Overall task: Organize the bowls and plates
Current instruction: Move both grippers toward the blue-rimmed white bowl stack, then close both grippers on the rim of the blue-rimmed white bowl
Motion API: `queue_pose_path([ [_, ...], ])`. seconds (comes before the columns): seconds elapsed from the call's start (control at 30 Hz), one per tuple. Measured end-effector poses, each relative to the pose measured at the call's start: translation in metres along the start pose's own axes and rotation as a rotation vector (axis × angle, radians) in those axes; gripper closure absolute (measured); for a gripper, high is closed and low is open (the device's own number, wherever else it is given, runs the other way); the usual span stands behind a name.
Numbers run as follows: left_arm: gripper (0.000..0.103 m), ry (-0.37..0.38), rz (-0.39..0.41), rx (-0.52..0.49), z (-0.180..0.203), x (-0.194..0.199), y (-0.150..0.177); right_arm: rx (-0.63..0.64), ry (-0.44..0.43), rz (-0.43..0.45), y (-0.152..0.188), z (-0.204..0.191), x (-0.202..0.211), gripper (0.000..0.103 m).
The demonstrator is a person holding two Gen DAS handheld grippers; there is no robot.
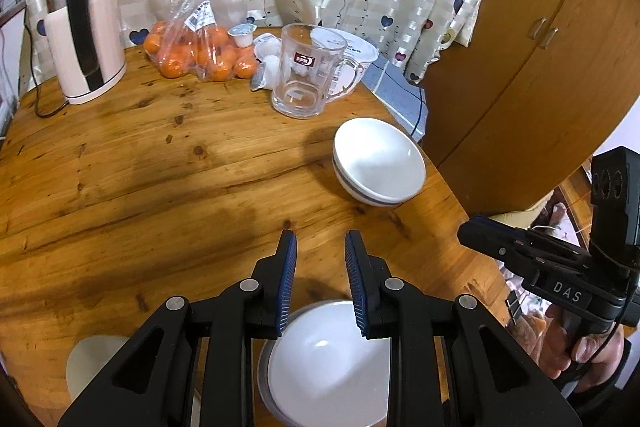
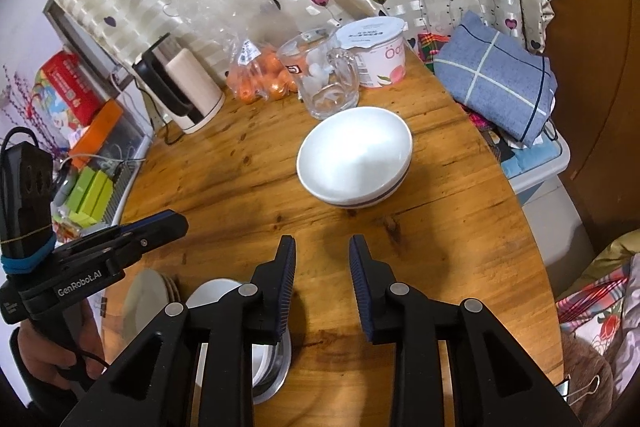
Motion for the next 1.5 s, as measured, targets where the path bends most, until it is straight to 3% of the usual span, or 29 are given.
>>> queue_pose_path([
  [1.07,0.077,0.11,-0.099,0.047,0.018,-0.064,-0.052,-0.065,0.016,-0.016,-0.037,0.043,-0.03,0.076],
  [1.17,0.072,0.12,-0.112,0.053,0.019,-0.073,-0.055,-0.072,0.018,-0.02,-0.04,0.047,-0.035,0.076],
  [1.5,0.072,0.121,-0.152,0.061,0.017,-0.102,-0.059,-0.087,0.026,-0.043,-0.046,0.056,-0.053,0.076],
])
Point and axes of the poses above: each gripper's, at about its wrist camera, not at the fingertips, and x roughly against the way its jaws point, z to its right, y to its underside, the point moved 5 cm from there along -x, roughly the way its jaws point
